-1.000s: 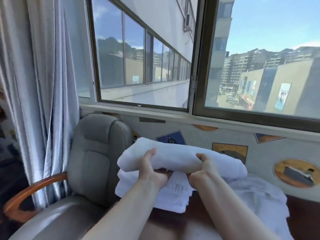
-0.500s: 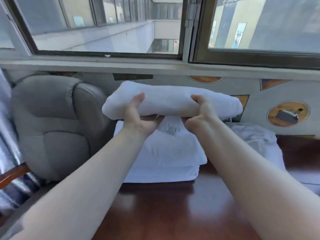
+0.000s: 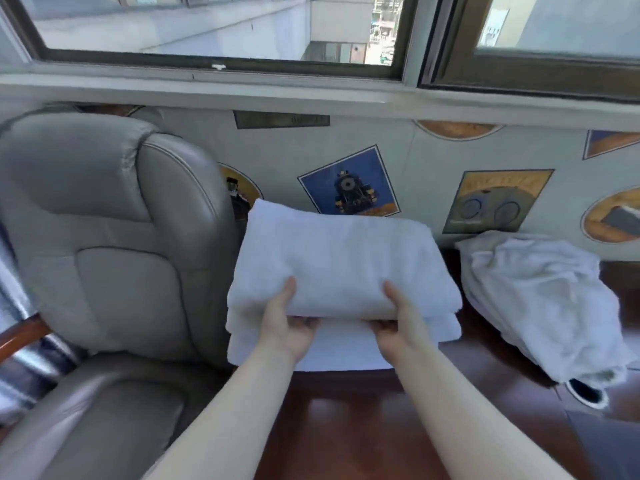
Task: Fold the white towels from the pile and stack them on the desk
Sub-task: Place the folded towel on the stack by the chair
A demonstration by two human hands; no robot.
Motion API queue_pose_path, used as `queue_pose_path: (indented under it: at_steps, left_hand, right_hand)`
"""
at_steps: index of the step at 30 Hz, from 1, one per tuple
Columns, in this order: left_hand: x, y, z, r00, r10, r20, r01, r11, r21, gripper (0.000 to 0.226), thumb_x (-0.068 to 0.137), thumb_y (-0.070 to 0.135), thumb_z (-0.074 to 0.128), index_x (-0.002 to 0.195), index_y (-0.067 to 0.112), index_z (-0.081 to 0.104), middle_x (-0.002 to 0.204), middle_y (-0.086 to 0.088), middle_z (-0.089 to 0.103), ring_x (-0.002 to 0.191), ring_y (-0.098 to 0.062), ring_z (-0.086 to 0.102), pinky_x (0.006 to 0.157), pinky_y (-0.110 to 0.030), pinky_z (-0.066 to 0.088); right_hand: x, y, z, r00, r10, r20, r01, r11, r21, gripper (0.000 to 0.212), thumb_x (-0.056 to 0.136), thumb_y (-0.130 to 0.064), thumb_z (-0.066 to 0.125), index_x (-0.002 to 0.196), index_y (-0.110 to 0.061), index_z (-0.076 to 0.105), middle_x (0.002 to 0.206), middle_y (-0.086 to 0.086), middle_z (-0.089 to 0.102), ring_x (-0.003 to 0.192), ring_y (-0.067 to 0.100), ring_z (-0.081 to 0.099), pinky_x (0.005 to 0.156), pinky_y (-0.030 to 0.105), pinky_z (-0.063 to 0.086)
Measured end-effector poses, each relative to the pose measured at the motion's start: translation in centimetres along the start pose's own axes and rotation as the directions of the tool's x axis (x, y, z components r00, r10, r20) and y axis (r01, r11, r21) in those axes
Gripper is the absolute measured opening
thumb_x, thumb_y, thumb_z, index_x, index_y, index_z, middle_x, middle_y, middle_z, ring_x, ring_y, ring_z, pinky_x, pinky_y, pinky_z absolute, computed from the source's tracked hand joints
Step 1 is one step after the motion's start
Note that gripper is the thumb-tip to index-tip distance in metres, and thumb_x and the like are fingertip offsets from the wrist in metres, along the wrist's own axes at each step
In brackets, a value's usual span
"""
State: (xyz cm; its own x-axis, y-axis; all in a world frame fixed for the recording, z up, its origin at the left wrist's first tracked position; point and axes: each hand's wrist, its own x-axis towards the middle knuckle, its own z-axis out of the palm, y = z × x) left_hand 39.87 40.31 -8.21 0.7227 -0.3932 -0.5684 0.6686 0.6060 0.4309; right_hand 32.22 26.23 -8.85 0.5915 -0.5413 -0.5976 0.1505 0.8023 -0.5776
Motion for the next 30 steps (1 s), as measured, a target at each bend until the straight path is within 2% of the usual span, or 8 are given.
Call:
queue_pose_path:
  at_steps: [3,5,8,10,12,15,21,30]
  left_hand:
    - [-1.9,-0.6,0.1,0.994,-0.025,-0.109,0.039,0.990,0.135,0.018,0.091,0.019,0.068,0.106,0.010,0.062,0.101,-0.010,0.068,0.094,-0.027,0.065,0.082,-0.044,0.053]
    - [-3.6,-1.4,-0.3,0.983,-0.111,-0.143,0.140,0.968,0.206,0.010,0.095,0.018,0.060,0.093,0.008,0.057,0.096,-0.011,0.058,0.085,-0.026,0.064,0.074,-0.042,0.052]
    - [-5.4,-0.7,2.7,0.996,0.066,0.053,-0.084,0.875,0.478,0.009,0.095,0.011,0.051,0.088,0.010,0.055,0.088,-0.007,0.056,0.073,-0.021,0.069,0.065,-0.034,0.056]
    - [-3.7,1.0,5.8,0.749,0.468,0.469,-0.637,0.310,0.706,0.012,0.089,0.005,0.051,0.094,0.013,0.059,0.095,-0.001,0.060,0.087,-0.012,0.064,0.077,-0.021,0.051]
    - [0.3,2.9,8.4,0.499,0.453,0.739,-0.630,-0.395,0.668,0.022,0.090,0.006,0.047,0.109,0.010,0.058,0.114,-0.005,0.058,0.109,-0.020,0.053,0.095,-0.029,0.040]
    - [6.5,4.2,8.4,0.809,0.194,0.555,-0.204,-0.792,0.575,0.052,0.103,0.031,0.031,0.153,0.018,0.024,0.161,-0.005,0.019,0.149,-0.022,0.013,0.120,-0.043,0.007]
    - [10.5,5.3,5.4,0.860,0.241,0.450,-0.081,-0.807,0.585,0.065,0.097,0.063,0.015,0.155,0.038,0.005,0.165,0.000,-0.010,0.150,-0.019,-0.015,0.120,-0.047,-0.008]
    - [9.9,6.5,3.5,0.880,0.347,0.325,-0.034,-0.637,0.770,0.068,0.094,0.070,0.020,0.155,0.042,0.006,0.164,0.010,-0.011,0.150,-0.030,-0.008,0.119,-0.050,0.008]
  right_hand:
    - [-1.4,-0.2,-0.1,0.978,-0.086,-0.191,0.070,0.994,-0.087,0.029,0.079,0.000,0.072,0.107,-0.003,0.063,0.105,0.009,0.066,0.091,0.025,0.063,0.081,0.036,0.052]
    - [-2.7,-0.4,-0.4,0.801,-0.430,-0.416,0.351,0.901,-0.256,0.043,0.075,0.003,0.069,0.115,-0.003,0.057,0.111,0.009,0.060,0.094,0.021,0.059,0.080,0.033,0.046]
    - [-4.6,-1.5,2.9,0.474,-0.880,0.032,0.779,0.402,-0.481,0.055,0.079,-0.007,0.057,0.132,-0.018,0.046,0.128,-0.012,0.050,0.115,0.005,0.049,0.097,0.025,0.035]
    - [-3.1,-1.7,6.7,0.401,-0.707,0.582,0.815,-0.015,-0.580,0.051,0.085,-0.011,0.052,0.135,-0.020,0.049,0.137,-0.012,0.049,0.131,0.008,0.041,0.108,0.027,0.031]
    - [0.2,-2.0,9.5,0.490,-0.333,0.806,0.649,-0.478,-0.592,0.051,0.096,-0.018,0.047,0.146,-0.017,0.037,0.156,0.000,0.031,0.146,0.017,0.022,0.118,0.038,0.019]
    - [5.2,-2.2,9.2,0.755,-0.020,0.656,0.438,-0.730,-0.525,0.056,0.101,-0.043,0.027,0.154,-0.028,0.016,0.164,-0.001,0.007,0.150,0.020,0.002,0.120,0.049,0.003]
    - [10.0,-5.3,6.0,0.852,-0.142,0.505,0.256,-0.727,-0.637,0.072,0.087,-0.077,0.010,0.152,-0.047,0.001,0.165,-0.003,-0.006,0.150,0.026,-0.009,0.118,0.053,-0.009]
    - [9.2,-6.1,3.1,0.861,-0.345,0.373,0.132,-0.558,-0.820,0.080,0.081,-0.085,0.017,0.151,-0.049,0.003,0.163,-0.002,-0.009,0.148,0.032,0.002,0.107,0.060,0.024]
